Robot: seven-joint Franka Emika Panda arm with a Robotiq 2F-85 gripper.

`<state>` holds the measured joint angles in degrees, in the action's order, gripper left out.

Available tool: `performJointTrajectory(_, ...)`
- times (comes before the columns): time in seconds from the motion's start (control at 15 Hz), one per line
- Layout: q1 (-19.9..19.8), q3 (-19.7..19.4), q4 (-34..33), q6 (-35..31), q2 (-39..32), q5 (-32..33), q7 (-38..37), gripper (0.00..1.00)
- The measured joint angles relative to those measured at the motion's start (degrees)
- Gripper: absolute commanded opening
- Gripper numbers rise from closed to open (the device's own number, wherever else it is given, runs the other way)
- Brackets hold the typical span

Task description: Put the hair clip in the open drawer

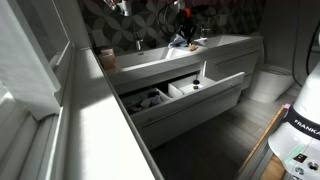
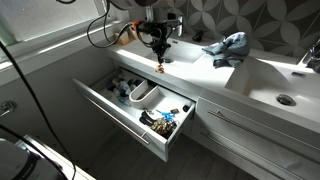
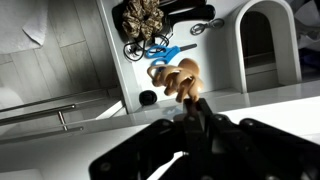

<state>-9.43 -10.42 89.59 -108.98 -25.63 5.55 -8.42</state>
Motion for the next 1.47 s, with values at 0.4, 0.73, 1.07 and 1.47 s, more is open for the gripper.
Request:
performJointTrajectory(0.4,3.7,1.1,10.3,-12.3,-0.1,5.8,1.4,0.02)
performJointTrajectory(0.73,5.0,1.7,20.3,-29.4,-0.1,9.1,5.4,0.02)
performJointTrajectory(1.07,5.1,2.1,27.2,-40.5,-1.1,10.5,11.1,0.06)
performJointTrajectory(1.47,5.1,2.1,27.2,-40.6,-1.4,10.4,11.4,0.02)
